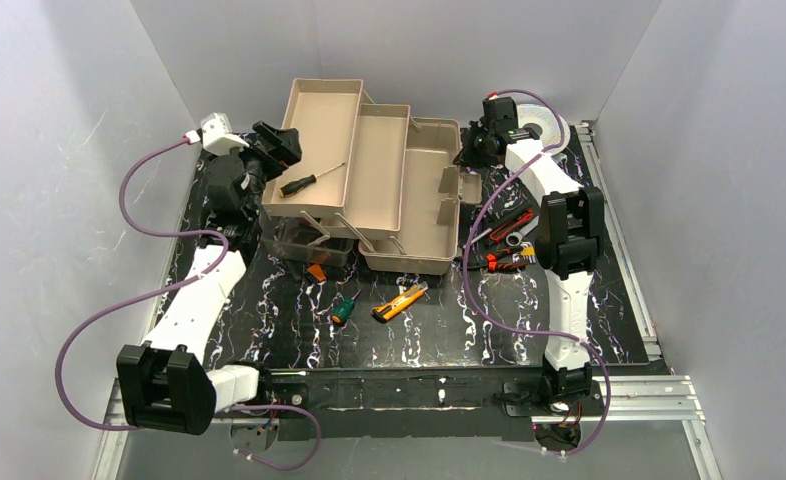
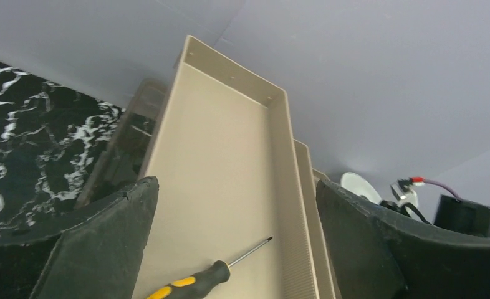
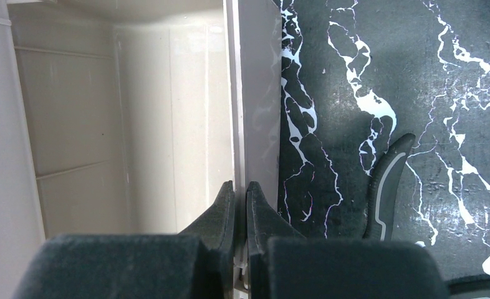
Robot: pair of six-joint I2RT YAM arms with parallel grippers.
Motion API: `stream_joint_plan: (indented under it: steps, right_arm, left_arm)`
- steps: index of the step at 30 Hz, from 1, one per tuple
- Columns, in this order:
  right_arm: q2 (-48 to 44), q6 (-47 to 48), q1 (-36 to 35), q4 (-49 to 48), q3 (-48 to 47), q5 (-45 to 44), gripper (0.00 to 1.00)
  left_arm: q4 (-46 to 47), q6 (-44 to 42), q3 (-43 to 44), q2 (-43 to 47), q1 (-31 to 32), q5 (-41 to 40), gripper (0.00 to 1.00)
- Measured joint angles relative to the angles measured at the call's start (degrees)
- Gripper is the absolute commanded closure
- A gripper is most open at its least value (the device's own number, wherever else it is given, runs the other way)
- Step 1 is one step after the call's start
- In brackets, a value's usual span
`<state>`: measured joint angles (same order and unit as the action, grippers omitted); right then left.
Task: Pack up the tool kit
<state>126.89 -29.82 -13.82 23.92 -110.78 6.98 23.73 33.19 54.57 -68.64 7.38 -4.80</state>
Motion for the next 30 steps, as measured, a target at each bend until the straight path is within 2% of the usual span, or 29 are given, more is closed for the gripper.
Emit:
stream_joint_plan:
  steps: [7, 12, 15, 20, 24, 30]
  right_arm:
    - [0.0, 0.0, 0.1, 0.0, 0.0, 0.0, 0.99]
    - [0.0, 0.1, 0.1, 0.1, 0.0, -0.1, 0.99]
    - [0.0, 0.3, 0.1, 0.2, 0.0, -0.2, 0.99]
    - [0.0, 0.4, 0.3, 0.4, 0.0, 0.0, 0.99]
    - [0.0, 0.8, 0.4, 0.7, -0.1, 0.1, 0.99]
    - [0.0, 1.7, 1.2, 1.5, -0.2, 0.8, 0.99]
  left_arm:
    - [-16.0, -1.9, 9.7, 1.1, -0.4, -10.6, 0.02]
    - [-28.9, -0.9, 17.5, 0.9, -5.2, -11.8, 0.02]
    - [-33.6, 2.0, 19.3, -1.8, -11.9, -7.3, 0.02]
    - [-38.8, 8.0, 20.7, -14.0, -22.7, 3.8, 0.02]
    - [-40.9, 11.5, 20.7, -23.7, -24.0, 11.4, 0.02]
    - [-41.7, 17.3, 20.8, -31.6, -23.5, 19.1, 0.02]
